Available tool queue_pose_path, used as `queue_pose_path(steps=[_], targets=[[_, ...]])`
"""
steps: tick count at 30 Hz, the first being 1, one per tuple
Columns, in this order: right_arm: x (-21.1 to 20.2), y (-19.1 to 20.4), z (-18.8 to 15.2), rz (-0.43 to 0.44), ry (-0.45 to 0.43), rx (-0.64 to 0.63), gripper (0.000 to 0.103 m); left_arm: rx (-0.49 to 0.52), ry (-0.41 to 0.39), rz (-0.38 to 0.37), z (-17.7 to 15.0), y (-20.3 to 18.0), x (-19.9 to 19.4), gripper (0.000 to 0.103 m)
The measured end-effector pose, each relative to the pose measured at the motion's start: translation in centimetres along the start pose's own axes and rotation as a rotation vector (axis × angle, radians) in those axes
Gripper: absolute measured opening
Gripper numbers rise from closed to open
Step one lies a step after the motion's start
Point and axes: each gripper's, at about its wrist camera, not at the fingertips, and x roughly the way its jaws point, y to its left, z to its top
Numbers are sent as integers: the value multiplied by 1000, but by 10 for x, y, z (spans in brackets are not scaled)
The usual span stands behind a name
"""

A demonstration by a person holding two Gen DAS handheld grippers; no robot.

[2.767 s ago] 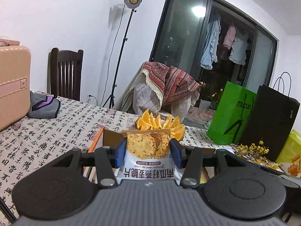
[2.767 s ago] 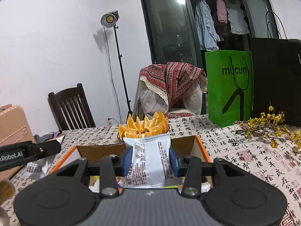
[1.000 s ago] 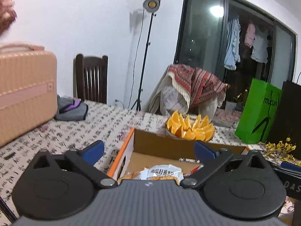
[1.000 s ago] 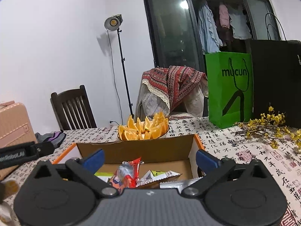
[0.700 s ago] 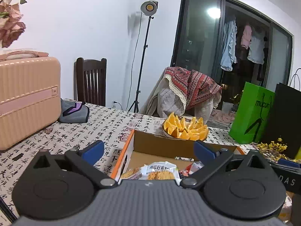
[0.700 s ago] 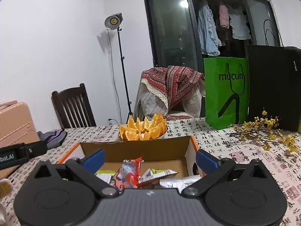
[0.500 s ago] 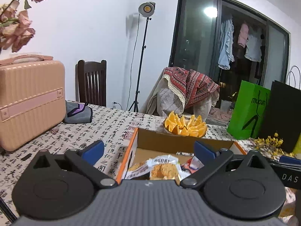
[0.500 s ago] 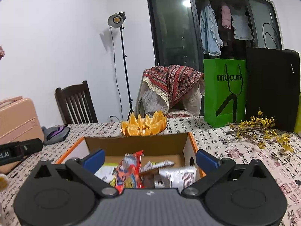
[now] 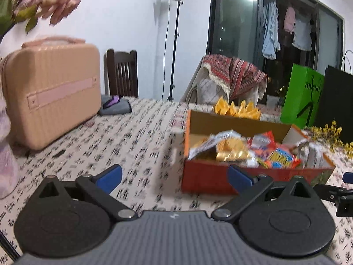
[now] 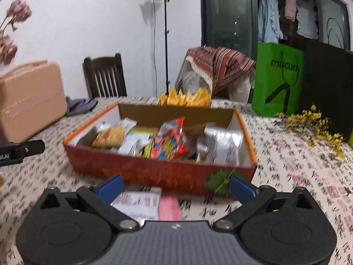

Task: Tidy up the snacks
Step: 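Move both grippers back to the last packets beside the box, then grasp the white sachet on the table with the right gripper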

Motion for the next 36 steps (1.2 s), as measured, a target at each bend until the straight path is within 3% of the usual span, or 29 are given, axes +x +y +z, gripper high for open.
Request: queue_pose_path(steps=[6, 14, 18, 29, 31, 34, 36], targets=[[25, 18, -16, 47, 124, -19, 103, 10, 73, 2, -26, 14, 8, 103], [62, 46, -20, 41, 211, -65, 103, -55, 123, 6, -44, 40, 27, 103], [80, 52, -21, 32, 239, -67, 103, -53, 130, -36, -43, 39, 30, 103], [82, 51, -27, 31, 154, -57, 103, -186, 149, -73, -43, 59, 33, 103], [80, 53, -28, 36, 141, -66, 96, -184, 143, -75, -43, 58, 32, 103], [74, 57, -28, 27, 106, -89, 70, -178, 137, -79, -43, 57, 30, 103], [69, 59, -28, 14, 77, -102, 35, -173, 141, -83, -44, 56, 31, 103]])
